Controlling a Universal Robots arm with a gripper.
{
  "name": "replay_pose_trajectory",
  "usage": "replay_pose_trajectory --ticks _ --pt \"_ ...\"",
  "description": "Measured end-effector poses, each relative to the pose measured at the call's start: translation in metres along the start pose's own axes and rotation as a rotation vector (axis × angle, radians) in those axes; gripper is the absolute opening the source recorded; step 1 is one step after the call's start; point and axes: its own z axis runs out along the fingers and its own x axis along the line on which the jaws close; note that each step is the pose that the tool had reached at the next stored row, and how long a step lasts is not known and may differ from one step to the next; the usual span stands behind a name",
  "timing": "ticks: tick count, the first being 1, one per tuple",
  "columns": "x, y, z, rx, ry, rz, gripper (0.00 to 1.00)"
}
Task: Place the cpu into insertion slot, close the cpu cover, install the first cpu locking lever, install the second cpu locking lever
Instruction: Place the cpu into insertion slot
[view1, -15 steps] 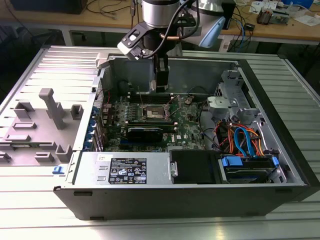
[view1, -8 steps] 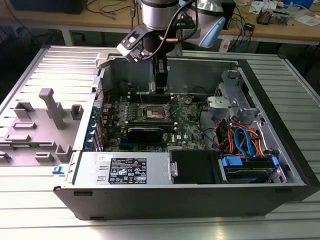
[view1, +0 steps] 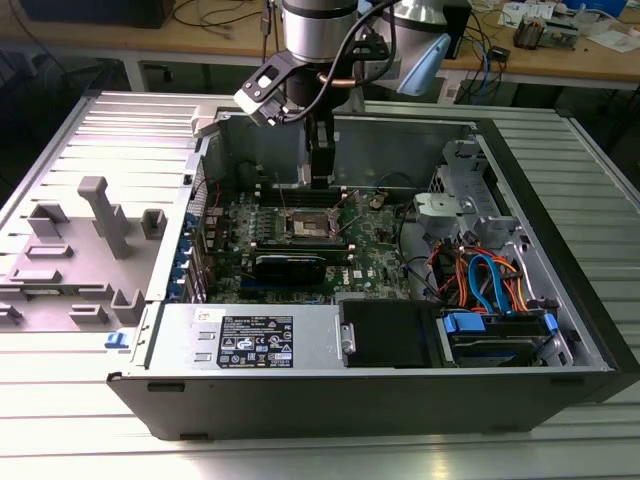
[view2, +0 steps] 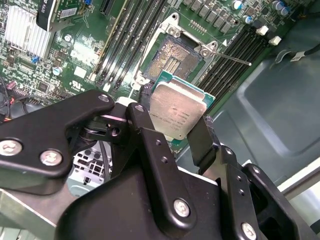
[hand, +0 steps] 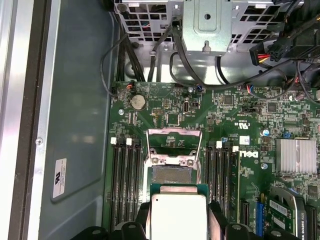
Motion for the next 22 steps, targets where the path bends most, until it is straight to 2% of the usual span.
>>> replay_pose_trajectory --ticks 12,17,22 --pt "0.0 -0.0001 0.0024 -0.0001 0.0001 0.0 0.55" --pt "0.0002 -0.0003 0.0072 0.0 -0.0001 0.0 0.55" --pt "0.0003 -0.0004 0.0078 -0.0002 -0.0002 0.0 0.55"
